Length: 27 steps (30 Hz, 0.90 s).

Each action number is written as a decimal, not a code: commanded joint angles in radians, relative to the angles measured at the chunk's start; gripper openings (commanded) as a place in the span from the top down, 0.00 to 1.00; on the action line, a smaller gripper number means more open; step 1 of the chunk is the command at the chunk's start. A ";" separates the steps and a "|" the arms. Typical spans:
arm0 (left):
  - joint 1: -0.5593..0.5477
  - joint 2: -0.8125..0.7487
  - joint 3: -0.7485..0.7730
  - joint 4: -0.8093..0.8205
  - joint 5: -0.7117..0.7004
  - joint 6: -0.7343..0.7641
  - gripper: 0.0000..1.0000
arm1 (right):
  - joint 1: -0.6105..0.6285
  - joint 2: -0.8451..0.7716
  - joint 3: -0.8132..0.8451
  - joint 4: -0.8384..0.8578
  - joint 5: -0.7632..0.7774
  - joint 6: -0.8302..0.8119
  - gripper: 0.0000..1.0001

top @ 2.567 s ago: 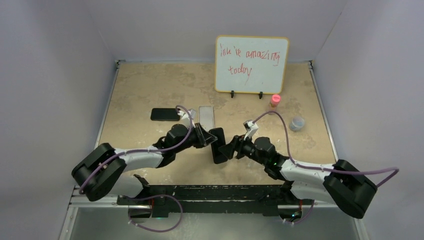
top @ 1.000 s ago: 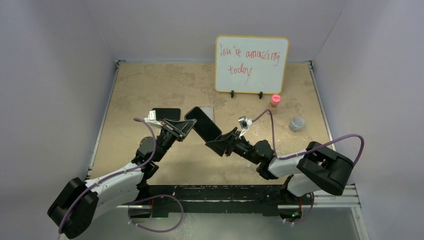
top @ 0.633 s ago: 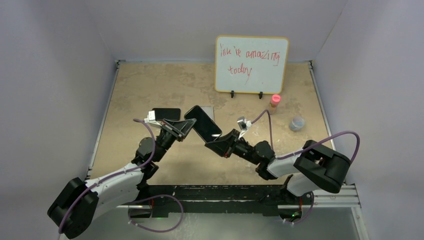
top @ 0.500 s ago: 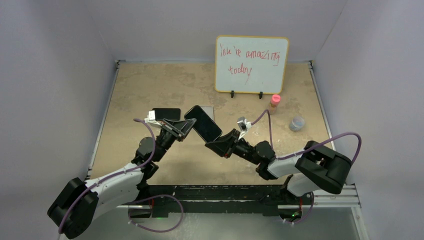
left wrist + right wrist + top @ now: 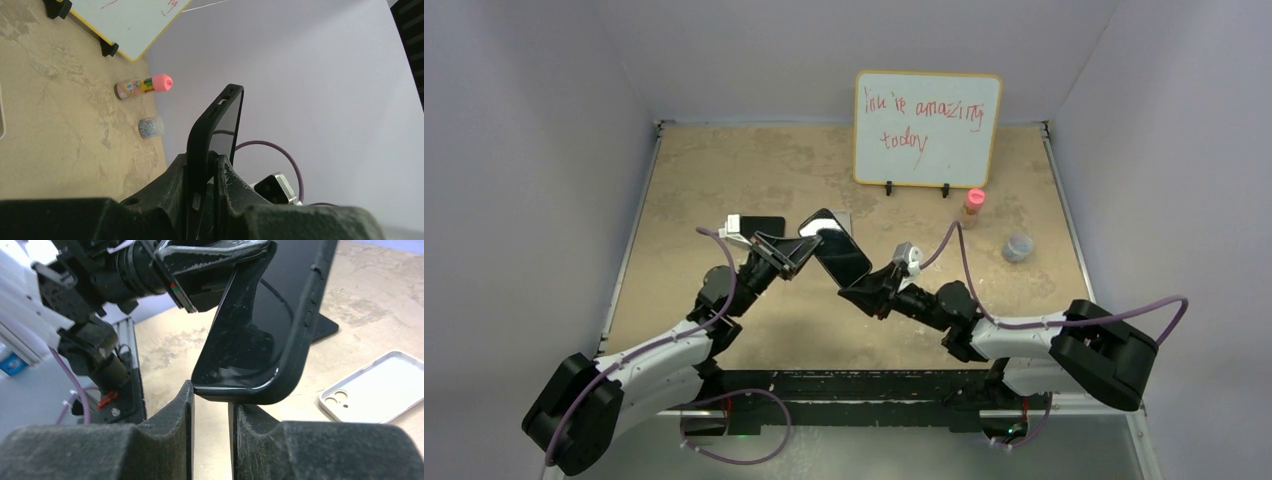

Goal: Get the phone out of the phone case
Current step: Remove the phone case from the phone.

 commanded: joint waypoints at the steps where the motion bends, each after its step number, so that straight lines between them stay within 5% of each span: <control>1: -0.008 0.031 0.047 -0.069 0.124 -0.001 1.00 | -0.009 -0.005 0.022 -0.037 0.052 -0.328 0.87; 10: 0.000 0.036 0.066 -0.094 0.166 0.038 1.00 | -0.009 0.000 0.020 -0.002 0.090 -0.441 0.94; 16: 0.039 0.014 0.086 -0.117 0.215 0.110 1.00 | -0.009 -0.043 0.000 -0.045 0.106 -0.379 0.94; 20: 0.116 0.001 0.131 -0.168 0.316 0.202 1.00 | -0.011 -0.117 -0.058 -0.112 0.088 -0.284 0.80; 27: 0.195 -0.010 0.270 -0.344 0.528 0.443 1.00 | -0.012 -0.325 -0.055 -0.420 -0.068 -0.225 0.38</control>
